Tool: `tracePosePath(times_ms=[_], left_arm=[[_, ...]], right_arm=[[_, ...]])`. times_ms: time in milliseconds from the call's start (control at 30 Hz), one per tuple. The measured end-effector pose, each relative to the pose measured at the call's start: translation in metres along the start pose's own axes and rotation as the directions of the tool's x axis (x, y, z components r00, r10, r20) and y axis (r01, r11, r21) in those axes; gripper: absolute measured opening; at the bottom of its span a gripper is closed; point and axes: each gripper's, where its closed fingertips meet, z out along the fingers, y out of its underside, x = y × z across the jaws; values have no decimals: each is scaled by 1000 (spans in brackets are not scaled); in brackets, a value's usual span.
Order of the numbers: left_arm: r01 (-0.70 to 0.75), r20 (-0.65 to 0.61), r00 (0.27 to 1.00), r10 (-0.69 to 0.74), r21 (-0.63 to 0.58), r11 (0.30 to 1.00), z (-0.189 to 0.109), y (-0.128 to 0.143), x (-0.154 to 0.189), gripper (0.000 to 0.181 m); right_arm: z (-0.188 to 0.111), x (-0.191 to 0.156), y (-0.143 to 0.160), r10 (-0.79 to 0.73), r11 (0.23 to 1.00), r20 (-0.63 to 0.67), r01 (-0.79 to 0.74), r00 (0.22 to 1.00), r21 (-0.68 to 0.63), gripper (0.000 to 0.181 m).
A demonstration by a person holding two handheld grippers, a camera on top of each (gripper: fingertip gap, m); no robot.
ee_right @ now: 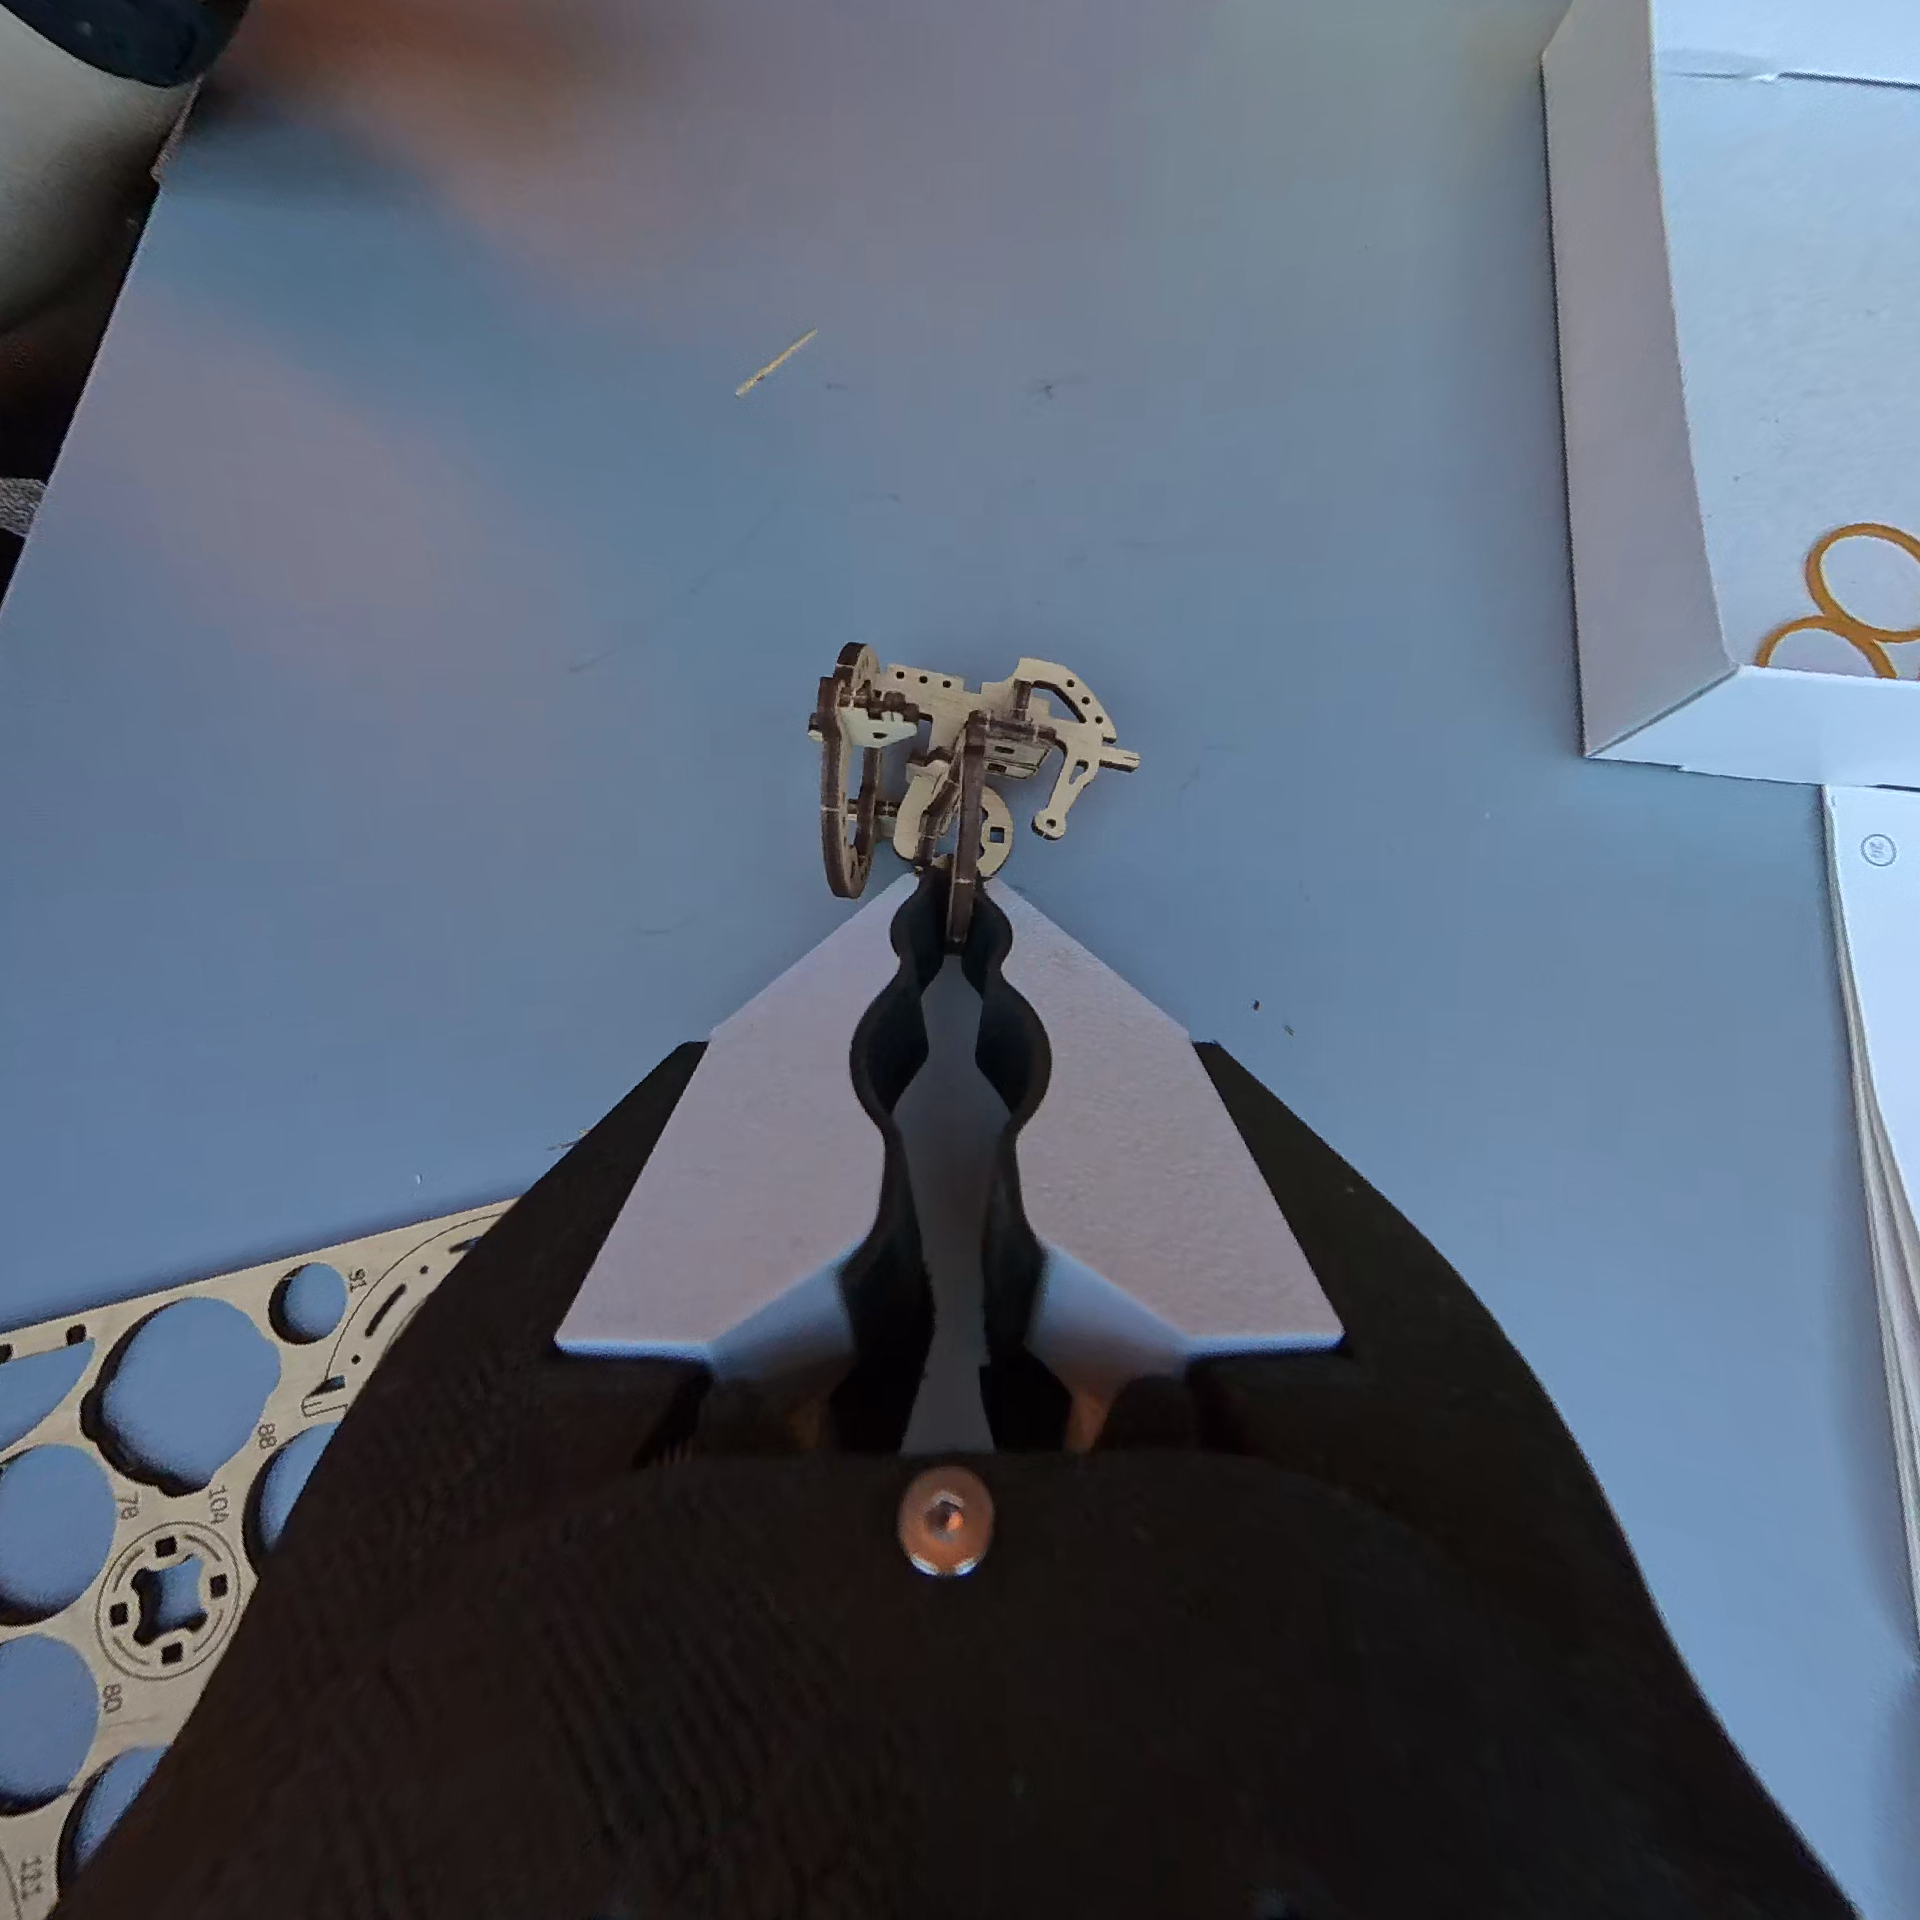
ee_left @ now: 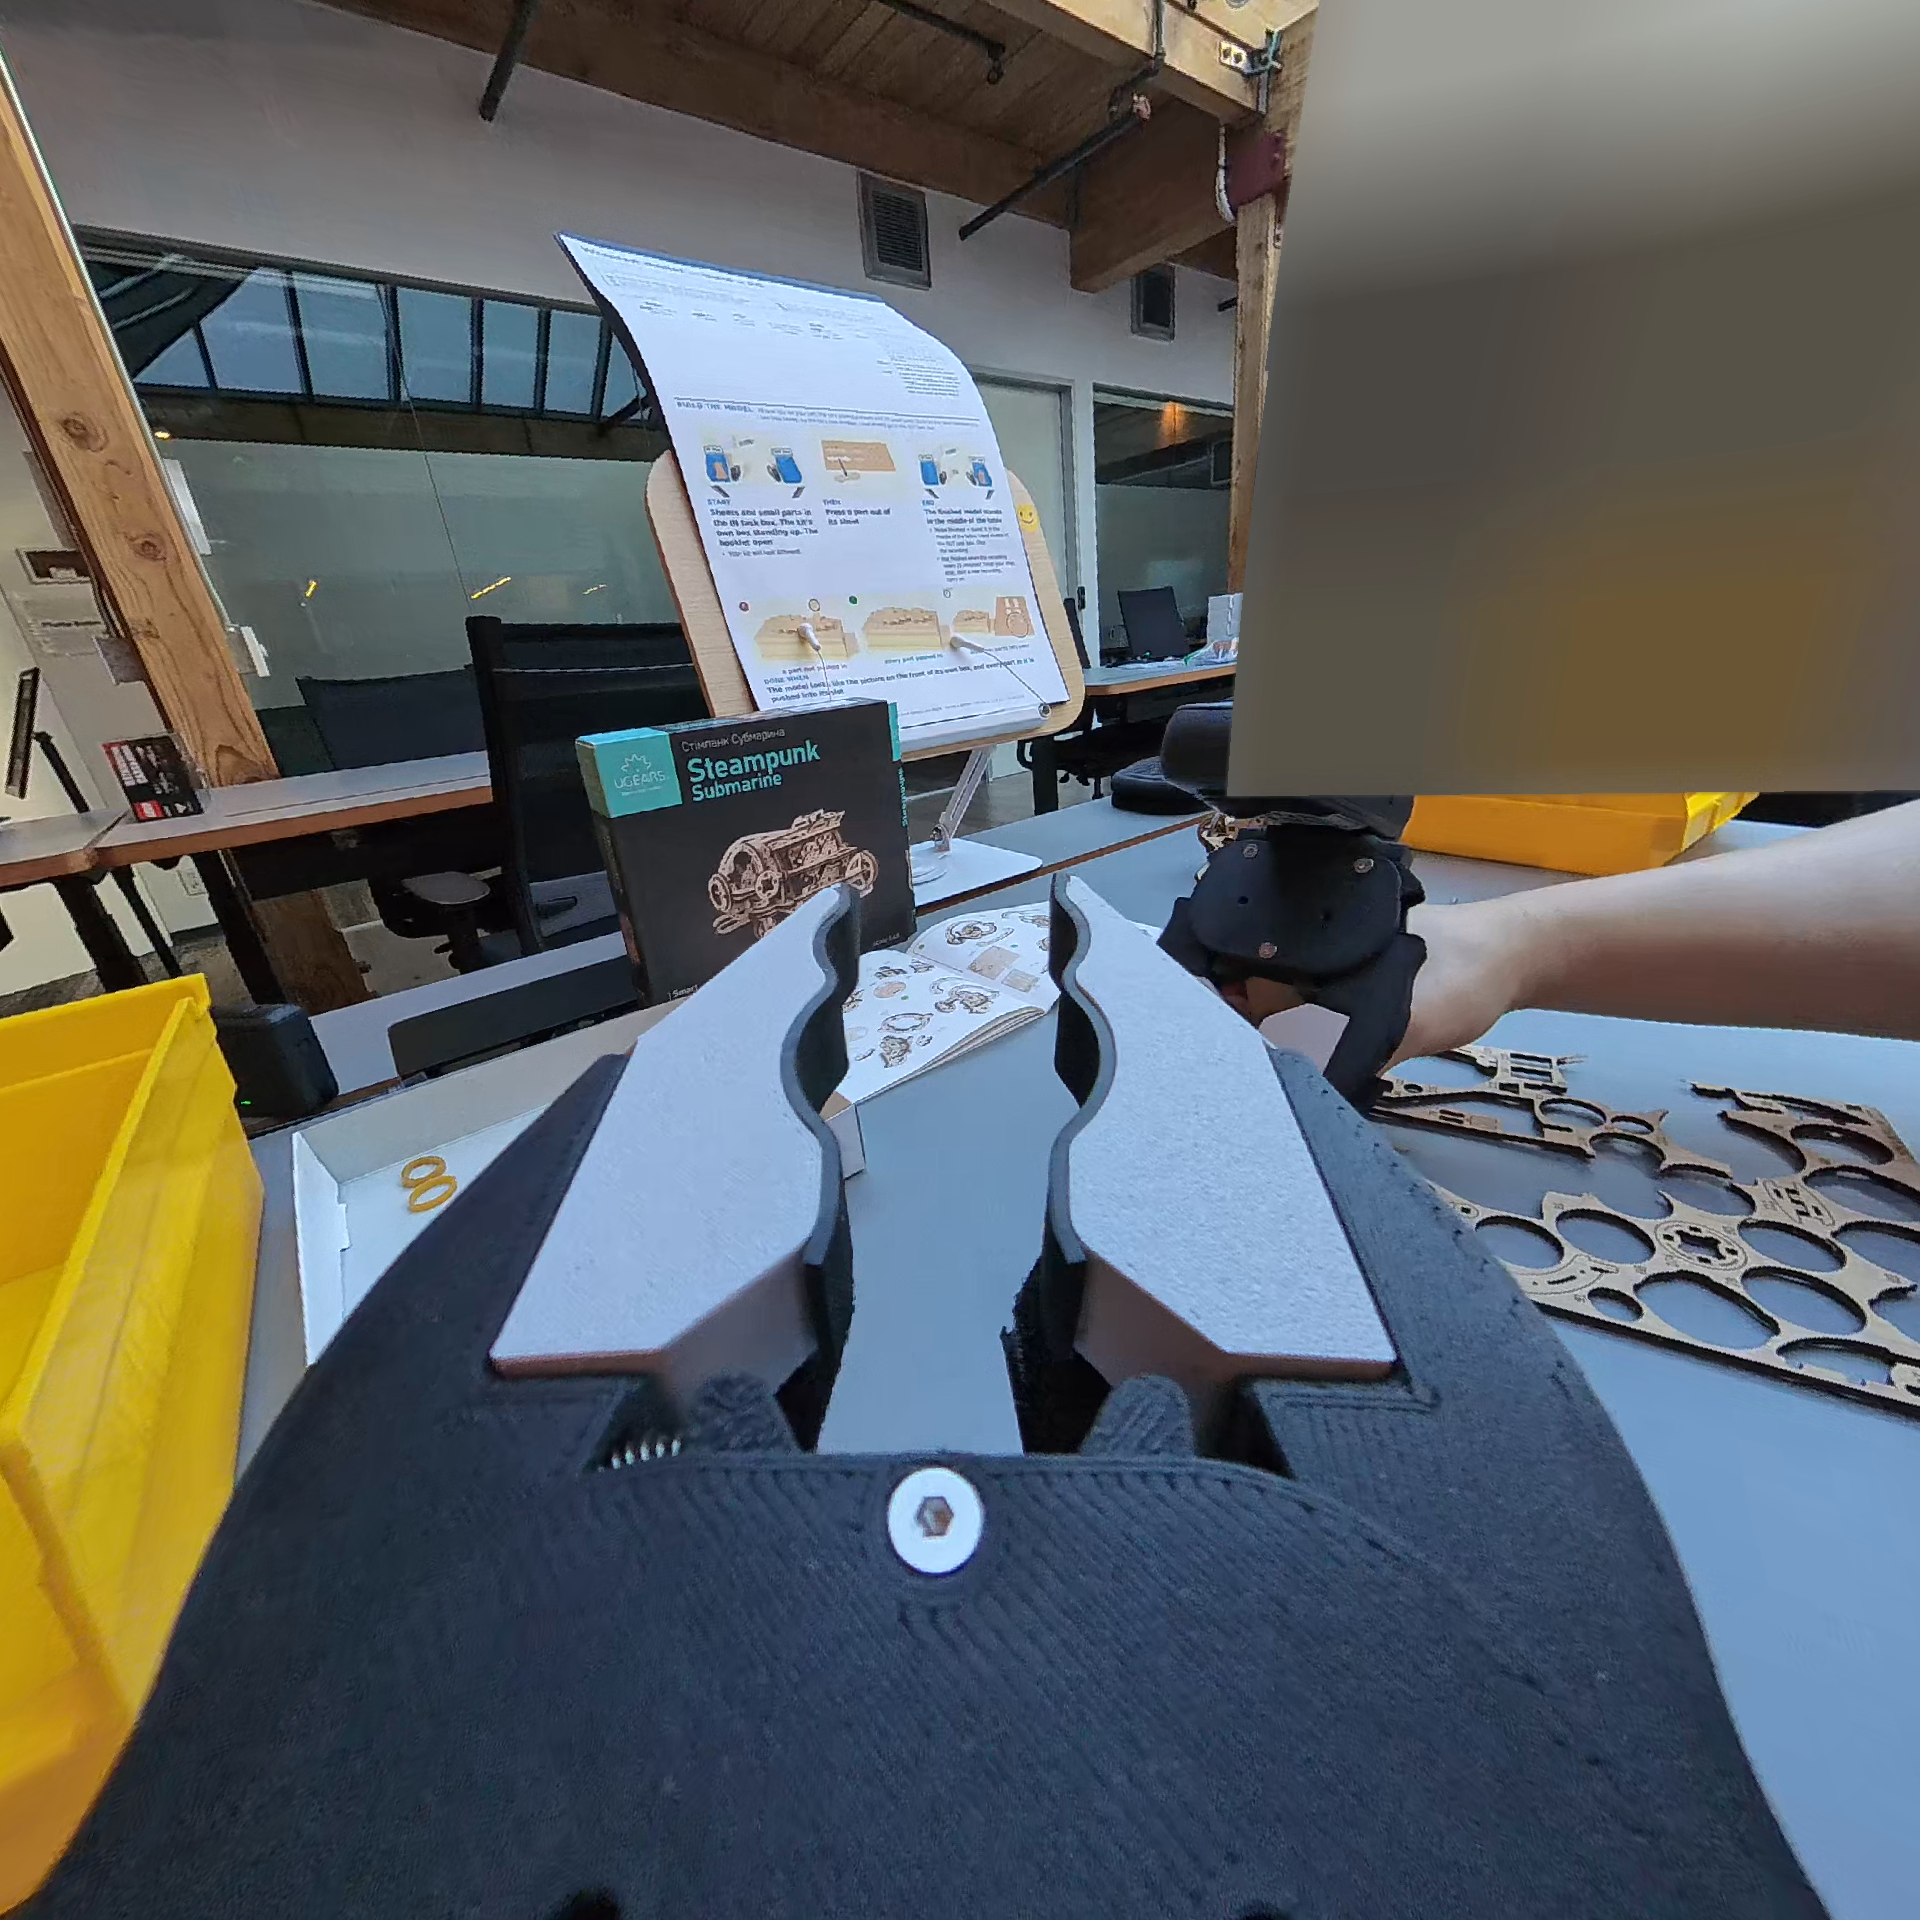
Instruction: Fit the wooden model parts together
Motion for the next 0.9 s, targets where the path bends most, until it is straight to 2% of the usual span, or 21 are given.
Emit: tracePosePath(times_ms=[900], left_arm=[[10, 39, 999, -10, 15, 1000, -7, -1, -11, 35]], right_arm=[[2, -4, -1, -122, 992, -53, 120, 991, -43, 3]])
